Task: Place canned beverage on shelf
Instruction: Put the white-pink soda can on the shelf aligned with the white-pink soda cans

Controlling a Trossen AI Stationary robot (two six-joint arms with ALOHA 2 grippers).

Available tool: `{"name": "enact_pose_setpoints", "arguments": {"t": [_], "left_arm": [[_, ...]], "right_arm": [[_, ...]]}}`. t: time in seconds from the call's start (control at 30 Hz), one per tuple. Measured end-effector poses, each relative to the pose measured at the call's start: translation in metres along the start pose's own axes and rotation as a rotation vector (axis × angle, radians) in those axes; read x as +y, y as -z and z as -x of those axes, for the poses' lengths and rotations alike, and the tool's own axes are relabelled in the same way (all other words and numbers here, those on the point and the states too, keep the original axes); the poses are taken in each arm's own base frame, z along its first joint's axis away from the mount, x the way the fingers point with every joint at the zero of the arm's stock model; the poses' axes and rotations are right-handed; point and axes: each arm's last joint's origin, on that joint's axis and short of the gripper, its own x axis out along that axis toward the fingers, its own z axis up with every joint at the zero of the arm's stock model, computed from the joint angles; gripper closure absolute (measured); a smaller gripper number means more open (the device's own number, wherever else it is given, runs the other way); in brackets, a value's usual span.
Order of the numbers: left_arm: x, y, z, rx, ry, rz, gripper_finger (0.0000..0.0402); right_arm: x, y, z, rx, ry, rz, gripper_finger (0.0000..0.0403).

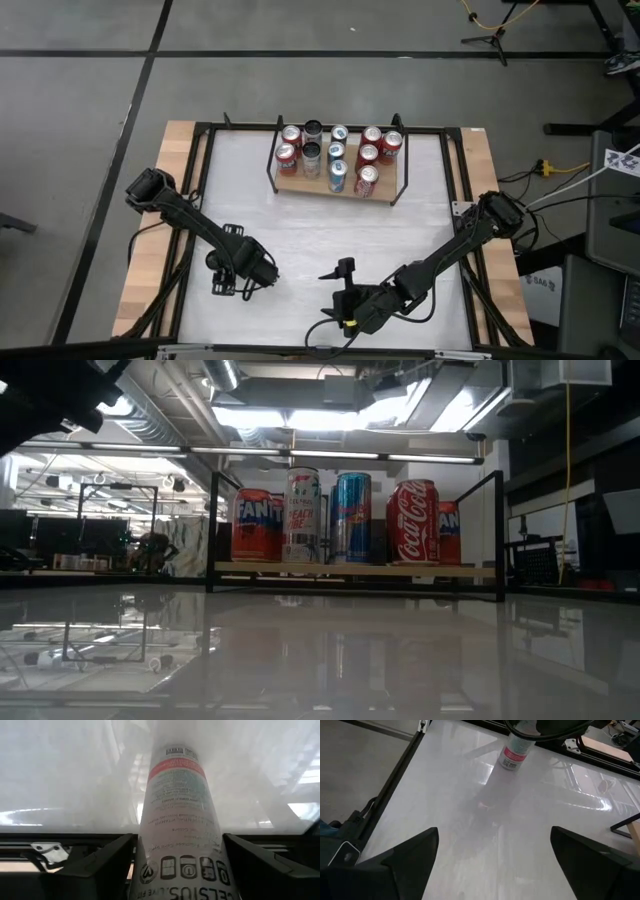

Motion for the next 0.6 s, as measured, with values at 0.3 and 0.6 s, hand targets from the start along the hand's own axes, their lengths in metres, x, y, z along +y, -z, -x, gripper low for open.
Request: {"name": "enact_pose_setpoints", "arguments": {"t": [0.3,0.6], "left_arm": [[0.002,-0.007,0.001,-0.064,-0.003,0.010,0.0107],[0.007,-0.016,0.022,-0.194,-0.006,0.033,0.0107]], "right_arm": [[0.000,0.000,0.000,0.000,0.000,0.000,0.0029],[0.000,0.000,0.000,0.000,0.000,0.000,0.0029]]}}
